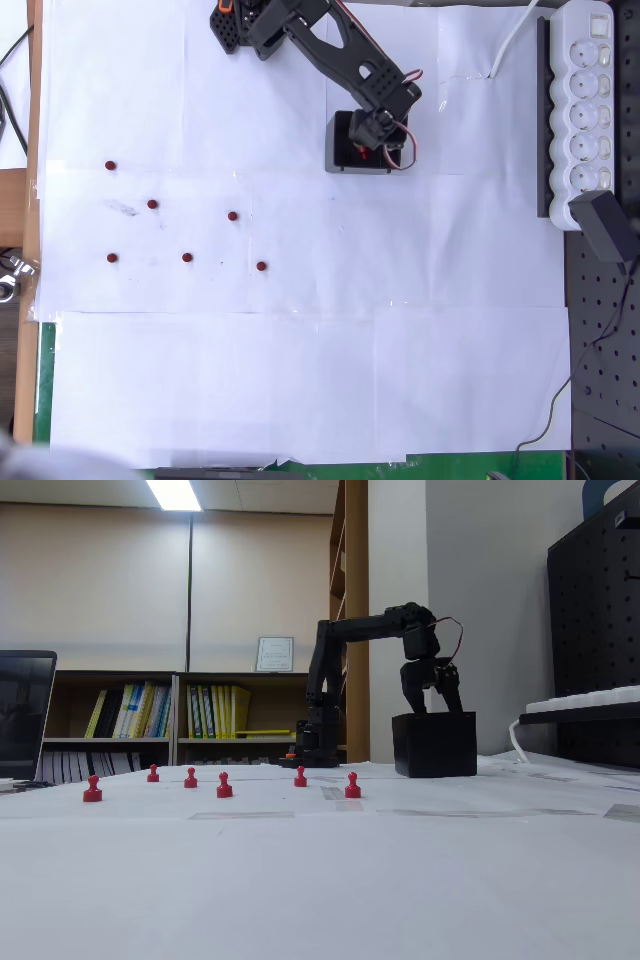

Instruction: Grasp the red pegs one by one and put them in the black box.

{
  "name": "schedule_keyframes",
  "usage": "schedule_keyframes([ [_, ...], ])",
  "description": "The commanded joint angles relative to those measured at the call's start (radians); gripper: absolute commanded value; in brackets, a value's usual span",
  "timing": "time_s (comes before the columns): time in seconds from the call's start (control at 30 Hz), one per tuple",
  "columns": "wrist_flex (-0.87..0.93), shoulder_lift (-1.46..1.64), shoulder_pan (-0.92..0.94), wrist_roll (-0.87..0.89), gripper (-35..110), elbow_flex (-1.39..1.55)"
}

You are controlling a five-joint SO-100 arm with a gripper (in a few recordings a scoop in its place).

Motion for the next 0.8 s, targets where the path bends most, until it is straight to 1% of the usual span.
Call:
schedule_keyframes([
  [0.0, 0.04, -0.276, 0.048, 0.018, 21, 0.06],
  [0.07, 0.057, -0.376, 0.107, 0.049, 21, 0.046],
  [0.17, 0.038, -0.532, 0.239, 0.155, 21, -0.091],
  [0.27, -0.049, -0.652, 0.439, 0.319, 21, -0.353],
  [0.33, -0.129, -0.69, 0.597, 0.466, 19, -0.543],
  [0.47, -0.42, -0.762, 0.959, 0.755, 19, -0.896],
  [0.57, -0.676, -0.79, 1.172, 0.908, 19, -1.112],
  [0.63, -0.824, -0.755, 1.27, 0.962, 19, -1.201],
  [0.77, -1.098, -0.607, 1.393, 0.999, 17, -1.292],
])
